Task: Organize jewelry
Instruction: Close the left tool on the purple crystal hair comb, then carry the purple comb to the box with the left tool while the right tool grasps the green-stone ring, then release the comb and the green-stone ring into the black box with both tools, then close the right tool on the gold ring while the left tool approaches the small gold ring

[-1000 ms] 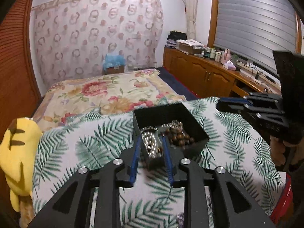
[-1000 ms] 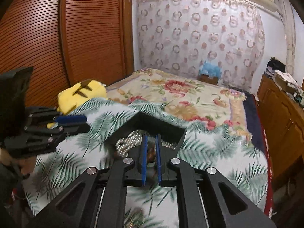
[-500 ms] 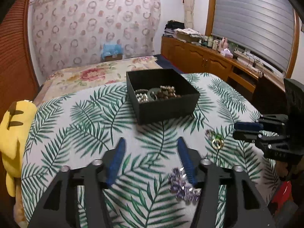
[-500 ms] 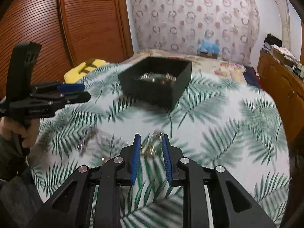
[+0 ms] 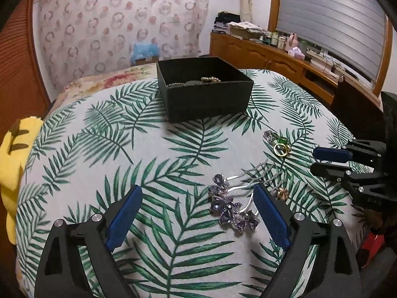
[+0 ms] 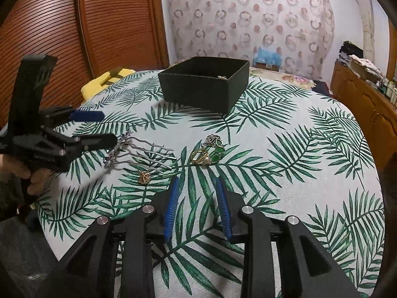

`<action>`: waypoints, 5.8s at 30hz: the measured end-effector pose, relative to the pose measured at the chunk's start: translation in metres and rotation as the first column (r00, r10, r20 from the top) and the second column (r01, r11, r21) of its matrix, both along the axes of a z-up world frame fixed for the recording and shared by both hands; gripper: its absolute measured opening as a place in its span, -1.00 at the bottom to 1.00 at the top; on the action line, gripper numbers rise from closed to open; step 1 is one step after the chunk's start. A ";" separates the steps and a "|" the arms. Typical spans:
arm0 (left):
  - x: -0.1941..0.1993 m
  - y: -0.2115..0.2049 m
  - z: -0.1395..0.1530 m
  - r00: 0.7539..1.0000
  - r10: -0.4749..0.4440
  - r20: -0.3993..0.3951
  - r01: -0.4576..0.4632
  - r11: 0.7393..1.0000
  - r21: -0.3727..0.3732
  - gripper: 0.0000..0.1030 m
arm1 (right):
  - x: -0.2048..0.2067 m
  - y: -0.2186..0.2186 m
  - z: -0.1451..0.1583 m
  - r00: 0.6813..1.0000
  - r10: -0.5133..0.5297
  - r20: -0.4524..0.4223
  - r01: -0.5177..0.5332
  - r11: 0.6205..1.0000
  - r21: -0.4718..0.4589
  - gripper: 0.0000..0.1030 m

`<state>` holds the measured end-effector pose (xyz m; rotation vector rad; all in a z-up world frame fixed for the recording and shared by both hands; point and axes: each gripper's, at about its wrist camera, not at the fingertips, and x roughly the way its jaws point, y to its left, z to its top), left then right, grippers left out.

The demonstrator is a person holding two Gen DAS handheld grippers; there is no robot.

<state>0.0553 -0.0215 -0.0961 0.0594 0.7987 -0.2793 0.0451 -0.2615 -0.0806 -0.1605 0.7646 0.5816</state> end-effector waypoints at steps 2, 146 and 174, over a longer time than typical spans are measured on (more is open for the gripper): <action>0.001 -0.002 -0.002 1.000 0.001 -0.009 -0.002 1.000 -0.008 0.69 | 0.000 0.001 0.001 1.000 -0.004 0.011 0.004 1.000 -0.005 -0.36; 0.136 -0.018 0.056 0.988 0.056 0.141 -0.060 0.998 0.025 -0.50 | 0.114 -0.003 0.054 0.997 -0.003 0.072 -0.001 0.999 0.049 -0.46; 0.104 -0.023 0.060 0.985 0.013 0.174 -0.019 0.999 0.033 -0.06 | 0.080 -0.003 0.043 0.998 0.026 0.054 -0.028 0.999 0.039 -0.46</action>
